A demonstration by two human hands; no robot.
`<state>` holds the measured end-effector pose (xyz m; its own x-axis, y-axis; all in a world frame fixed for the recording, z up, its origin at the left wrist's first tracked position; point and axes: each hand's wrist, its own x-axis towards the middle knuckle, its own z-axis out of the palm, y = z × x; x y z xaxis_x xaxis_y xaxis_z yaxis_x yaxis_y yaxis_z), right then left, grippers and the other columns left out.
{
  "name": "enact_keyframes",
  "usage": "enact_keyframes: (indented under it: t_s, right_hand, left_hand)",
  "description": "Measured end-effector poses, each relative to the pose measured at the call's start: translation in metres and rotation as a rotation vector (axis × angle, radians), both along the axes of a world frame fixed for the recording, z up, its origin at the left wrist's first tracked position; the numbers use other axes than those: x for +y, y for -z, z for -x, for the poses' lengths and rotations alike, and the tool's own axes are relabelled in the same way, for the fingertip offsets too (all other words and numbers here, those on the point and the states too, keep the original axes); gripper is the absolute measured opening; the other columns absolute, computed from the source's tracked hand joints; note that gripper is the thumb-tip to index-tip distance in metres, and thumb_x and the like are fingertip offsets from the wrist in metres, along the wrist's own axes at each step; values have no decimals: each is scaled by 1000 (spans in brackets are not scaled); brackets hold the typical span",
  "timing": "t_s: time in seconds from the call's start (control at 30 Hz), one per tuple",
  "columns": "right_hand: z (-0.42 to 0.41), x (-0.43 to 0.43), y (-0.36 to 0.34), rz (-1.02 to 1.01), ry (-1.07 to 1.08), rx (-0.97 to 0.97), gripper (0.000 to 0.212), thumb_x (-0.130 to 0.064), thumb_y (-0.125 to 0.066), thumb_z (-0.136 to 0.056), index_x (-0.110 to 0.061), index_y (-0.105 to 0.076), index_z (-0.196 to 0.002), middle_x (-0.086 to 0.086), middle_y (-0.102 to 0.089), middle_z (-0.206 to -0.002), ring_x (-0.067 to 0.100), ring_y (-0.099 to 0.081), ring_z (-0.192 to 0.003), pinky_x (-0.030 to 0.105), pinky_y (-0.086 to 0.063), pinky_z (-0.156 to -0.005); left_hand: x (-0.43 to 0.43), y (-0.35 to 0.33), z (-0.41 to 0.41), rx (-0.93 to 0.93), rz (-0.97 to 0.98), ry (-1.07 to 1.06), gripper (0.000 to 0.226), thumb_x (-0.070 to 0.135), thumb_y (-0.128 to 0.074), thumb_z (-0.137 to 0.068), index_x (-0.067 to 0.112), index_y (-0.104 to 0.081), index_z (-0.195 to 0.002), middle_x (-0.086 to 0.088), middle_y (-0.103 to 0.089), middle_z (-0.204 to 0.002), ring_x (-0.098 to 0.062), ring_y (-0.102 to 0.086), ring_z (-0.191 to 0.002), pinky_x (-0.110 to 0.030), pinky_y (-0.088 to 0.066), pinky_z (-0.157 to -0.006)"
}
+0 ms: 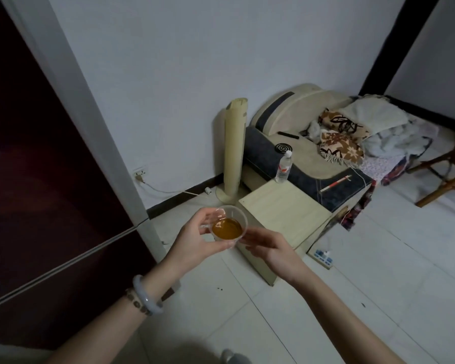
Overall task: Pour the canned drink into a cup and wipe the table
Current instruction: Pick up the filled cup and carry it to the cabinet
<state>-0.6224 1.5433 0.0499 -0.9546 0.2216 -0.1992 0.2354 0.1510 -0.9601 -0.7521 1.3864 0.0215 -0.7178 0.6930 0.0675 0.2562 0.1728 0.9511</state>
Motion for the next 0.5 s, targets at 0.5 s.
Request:
enact_keyframes:
  t_s: [0.5]
  right_hand:
    - [126,134,17,20,331,59,57,18,-40,-80,-26,-60,-109,-10,-66,-110,-2,-59,-104,12,-46,-87]
  left_hand:
    - [181,4,166,-47,59,323,72,48,-86,-54,40,-53,-117,18,-61,-118,0,-55,-114,-16,-46,-91]
